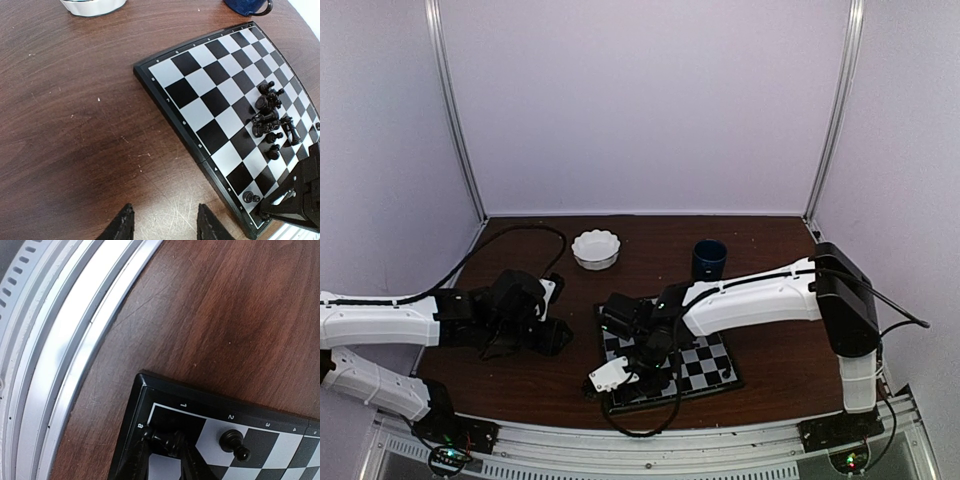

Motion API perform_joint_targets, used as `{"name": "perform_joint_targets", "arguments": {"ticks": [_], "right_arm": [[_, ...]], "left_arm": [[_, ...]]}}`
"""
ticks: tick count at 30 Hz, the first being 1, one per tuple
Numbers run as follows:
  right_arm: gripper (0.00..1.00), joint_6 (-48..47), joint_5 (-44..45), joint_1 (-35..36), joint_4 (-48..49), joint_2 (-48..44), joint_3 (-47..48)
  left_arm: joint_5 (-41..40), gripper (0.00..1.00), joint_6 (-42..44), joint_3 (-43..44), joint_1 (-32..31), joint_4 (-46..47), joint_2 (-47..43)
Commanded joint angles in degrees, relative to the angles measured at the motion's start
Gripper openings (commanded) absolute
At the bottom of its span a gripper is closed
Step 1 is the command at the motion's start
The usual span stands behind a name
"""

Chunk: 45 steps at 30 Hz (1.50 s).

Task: Set up the chess pieces on the board
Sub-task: Pick up the pawn from the chessboard.

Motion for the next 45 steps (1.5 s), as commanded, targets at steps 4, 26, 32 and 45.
{"name": "perform_joint_targets", "arguments": {"ticks": [4, 26, 32, 45], "right_arm": [[0.23, 3.6, 1.9, -0.4, -1.4, -2.2, -2.2], [0.4, -1.2, 0.0, -0.1, -2.2, -2.1, -0.6], [0.34, -1.9, -1.0, 0.1, -3.3, -1.6, -0.9], [0.22, -0.6, -0.7, 0.2, -2.7, -0.4, 0.0]], "left_arm": [[1.7, 0.43, -0.7, -0.4, 0.4, 0.9, 0.2], [1.4, 0.43, -2.0, -2.8, 0.4, -0.1, -1.7], [1.9, 0.43, -2.0, -2.7, 0.4, 0.6, -1.0], [1.8, 0.43, -1.9, -2.4, 0.4, 0.4, -1.8]]}}
